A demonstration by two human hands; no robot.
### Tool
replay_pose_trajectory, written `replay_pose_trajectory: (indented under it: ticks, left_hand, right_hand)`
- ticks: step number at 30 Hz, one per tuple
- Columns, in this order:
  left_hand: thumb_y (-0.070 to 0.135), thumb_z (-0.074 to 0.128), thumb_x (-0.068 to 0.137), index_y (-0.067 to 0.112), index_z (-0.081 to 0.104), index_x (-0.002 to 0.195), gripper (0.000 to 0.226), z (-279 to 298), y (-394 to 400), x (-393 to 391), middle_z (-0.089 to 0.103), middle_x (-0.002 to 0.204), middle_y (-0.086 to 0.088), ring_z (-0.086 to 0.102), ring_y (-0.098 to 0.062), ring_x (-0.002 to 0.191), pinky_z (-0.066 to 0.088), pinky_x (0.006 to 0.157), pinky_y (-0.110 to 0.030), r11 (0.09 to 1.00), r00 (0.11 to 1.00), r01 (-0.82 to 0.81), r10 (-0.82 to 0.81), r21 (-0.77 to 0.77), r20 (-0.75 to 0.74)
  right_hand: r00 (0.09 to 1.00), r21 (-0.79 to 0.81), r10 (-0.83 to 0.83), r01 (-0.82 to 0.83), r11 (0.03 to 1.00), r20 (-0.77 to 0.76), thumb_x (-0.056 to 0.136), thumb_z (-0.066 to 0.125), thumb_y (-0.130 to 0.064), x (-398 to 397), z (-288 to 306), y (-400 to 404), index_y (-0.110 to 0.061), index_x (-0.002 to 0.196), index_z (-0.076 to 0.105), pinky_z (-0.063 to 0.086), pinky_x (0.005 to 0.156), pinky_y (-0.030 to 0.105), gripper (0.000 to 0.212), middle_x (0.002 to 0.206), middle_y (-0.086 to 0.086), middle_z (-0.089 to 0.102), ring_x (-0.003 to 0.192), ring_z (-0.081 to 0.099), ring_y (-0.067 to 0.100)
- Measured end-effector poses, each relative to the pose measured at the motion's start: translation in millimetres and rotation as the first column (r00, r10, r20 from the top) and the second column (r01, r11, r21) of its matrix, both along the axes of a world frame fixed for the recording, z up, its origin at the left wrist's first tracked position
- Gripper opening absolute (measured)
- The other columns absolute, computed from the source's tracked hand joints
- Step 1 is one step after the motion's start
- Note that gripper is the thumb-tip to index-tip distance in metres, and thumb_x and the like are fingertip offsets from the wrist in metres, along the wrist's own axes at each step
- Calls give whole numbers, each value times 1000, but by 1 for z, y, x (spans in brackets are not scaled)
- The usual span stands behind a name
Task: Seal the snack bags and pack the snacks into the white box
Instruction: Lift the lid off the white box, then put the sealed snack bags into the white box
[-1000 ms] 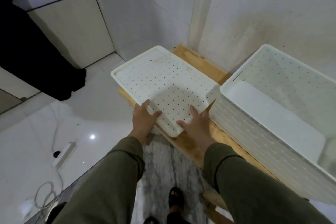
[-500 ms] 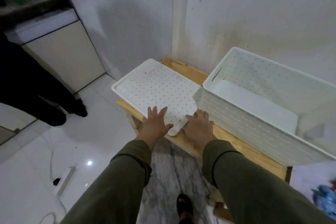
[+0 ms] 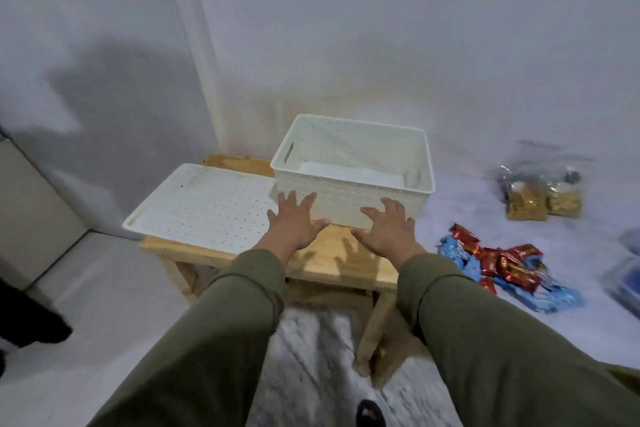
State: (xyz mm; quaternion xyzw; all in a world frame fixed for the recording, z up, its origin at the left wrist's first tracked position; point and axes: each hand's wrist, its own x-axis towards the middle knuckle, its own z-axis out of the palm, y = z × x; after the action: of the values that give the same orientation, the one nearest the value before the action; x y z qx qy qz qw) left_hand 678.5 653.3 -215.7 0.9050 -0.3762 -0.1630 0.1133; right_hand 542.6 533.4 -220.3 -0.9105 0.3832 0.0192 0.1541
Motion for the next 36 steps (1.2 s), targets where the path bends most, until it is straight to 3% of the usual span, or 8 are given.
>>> replay_pose_trajectory:
  ticks: [8, 13, 16, 24, 36]
  left_hand:
    - [57, 39, 92, 32, 8, 149, 69, 41, -112, -91, -4, 159, -7, -14, -29, 145, 5, 115, -55, 955, 956, 291, -287, -66, 57]
    - [56, 41, 92, 32, 10, 148, 69, 54, -182, -149, -4, 159, -7, -13, -29, 145, 4, 115, -55, 914, 922, 386, -382, -121, 60]
    - [56, 41, 92, 32, 11, 148, 69, 58, -225, -181, -4, 159, -7, -13, -29, 145, 4, 115, -55, 896, 906, 423, -419, -136, 59]
    - [55, 42, 92, 33, 10, 148, 68, 41, -316, -240, -2, 159, -8, -11, -30, 145, 6, 114, -56, 894, 905, 422, -424, -151, 19]
    - [53, 44, 92, 33, 11, 148, 68, 6, -432, -251, -2, 159, -7, -11, -29, 145, 5, 114, -57, 884, 885, 461, -465, -83, -38]
  right_hand:
    - [956, -73, -281, 287, 955, 84, 89, 49, -51, -122, 43, -76, -29, 143, 33, 15, 114, 49, 60, 156, 8, 11, 144, 3, 27]
    - [925, -149, -376, 381, 912, 63, 86, 49, -55, -187, 55, -129, -30, 141, 35, 23, 110, 49, 61, 154, 8, 16, 143, 10, 28]
    - [913, -176, -403, 409, 895, 72, 85, 49, -55, -219, 63, -165, -30, 139, 38, 25, 108, 49, 60, 153, 6, 19, 139, 16, 30]
    - [899, -125, -427, 437, 891, 95, 89, 50, -50, -284, 60, -252, -26, 139, 38, 22, 111, 49, 58, 152, 10, 18, 141, 11, 27]
    - [881, -5, -461, 464, 886, 109, 89, 52, -47, -295, 25, -359, -28, 141, 36, 19, 112, 45, 58, 153, 9, 16, 142, 10, 26]
